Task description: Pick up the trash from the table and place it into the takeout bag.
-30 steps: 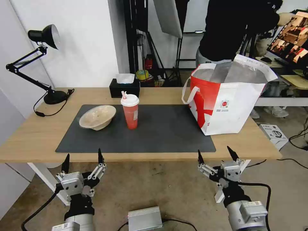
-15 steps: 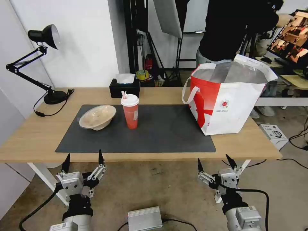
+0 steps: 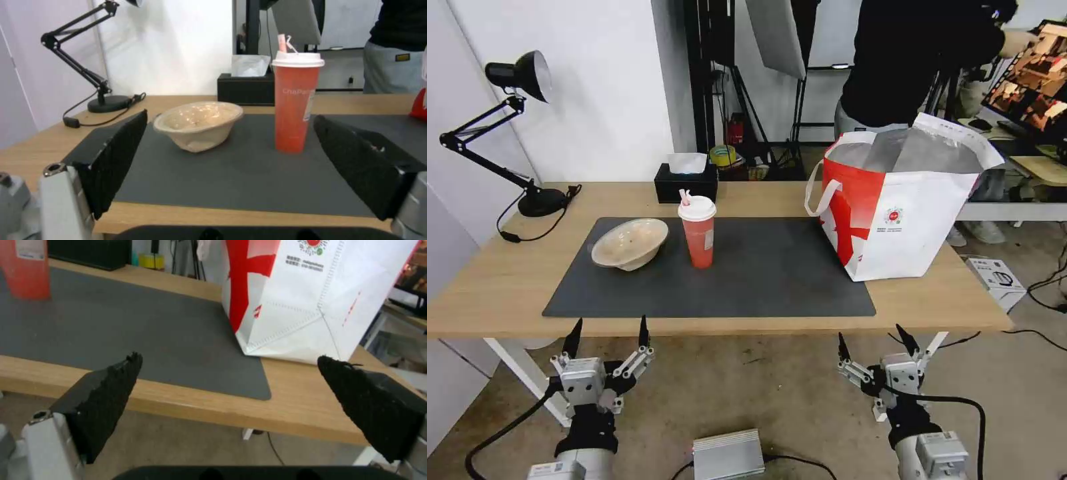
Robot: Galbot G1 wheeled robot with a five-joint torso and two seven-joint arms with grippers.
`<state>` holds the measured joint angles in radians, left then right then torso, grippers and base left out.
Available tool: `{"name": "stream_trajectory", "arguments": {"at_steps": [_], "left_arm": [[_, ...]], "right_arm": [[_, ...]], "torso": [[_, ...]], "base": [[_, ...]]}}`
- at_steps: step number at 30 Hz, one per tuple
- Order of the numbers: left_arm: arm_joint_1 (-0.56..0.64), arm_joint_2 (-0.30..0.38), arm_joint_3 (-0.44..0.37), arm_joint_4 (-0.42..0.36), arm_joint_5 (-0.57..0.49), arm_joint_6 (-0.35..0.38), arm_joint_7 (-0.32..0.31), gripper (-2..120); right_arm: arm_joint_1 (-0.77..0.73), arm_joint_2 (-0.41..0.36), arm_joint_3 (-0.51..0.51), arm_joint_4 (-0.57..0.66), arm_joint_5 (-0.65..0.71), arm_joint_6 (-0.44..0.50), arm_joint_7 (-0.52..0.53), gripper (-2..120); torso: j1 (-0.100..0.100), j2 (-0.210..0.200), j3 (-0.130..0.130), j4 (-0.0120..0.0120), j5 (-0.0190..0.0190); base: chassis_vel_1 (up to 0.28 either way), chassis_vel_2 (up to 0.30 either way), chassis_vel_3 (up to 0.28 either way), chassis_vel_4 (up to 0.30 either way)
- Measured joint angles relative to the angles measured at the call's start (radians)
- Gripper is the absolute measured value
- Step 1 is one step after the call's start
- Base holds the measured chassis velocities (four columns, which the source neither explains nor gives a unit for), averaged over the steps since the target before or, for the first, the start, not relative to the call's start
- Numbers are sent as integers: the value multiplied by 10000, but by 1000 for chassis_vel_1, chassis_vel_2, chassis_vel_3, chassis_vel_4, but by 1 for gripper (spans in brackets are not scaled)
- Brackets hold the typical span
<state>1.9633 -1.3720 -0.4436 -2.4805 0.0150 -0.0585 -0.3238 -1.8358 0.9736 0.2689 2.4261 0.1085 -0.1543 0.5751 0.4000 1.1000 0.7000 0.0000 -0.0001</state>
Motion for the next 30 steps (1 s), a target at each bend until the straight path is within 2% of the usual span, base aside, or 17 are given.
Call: {"name": "stream_trajectory", "arguments": {"at_steps": [24,26,29,30], "left_arm": [[33,-2,38,13,3,66,72,100],[22,-13,45,32,10,66,63,100],[-5,-41,62,104,40,60,37,100],[-5,-41,62,104,40,60,37,100]], "right_arm": [[-185,403,-20,159,-11,2,59,100],[-185,423,-10,173,-15,97,5,100],[-33,431,46,202,90,990,-799,100],[-33,431,46,202,90,990,-799,100]], "torso": [[0,0,0,0,1],[0,0,0,0,1],[0,0,0,0,1],[0,0,0,0,1]], "base": [[0,0,0,0],[0,0,0,0],[0,0,0,0],[0,0,0,0]]}}
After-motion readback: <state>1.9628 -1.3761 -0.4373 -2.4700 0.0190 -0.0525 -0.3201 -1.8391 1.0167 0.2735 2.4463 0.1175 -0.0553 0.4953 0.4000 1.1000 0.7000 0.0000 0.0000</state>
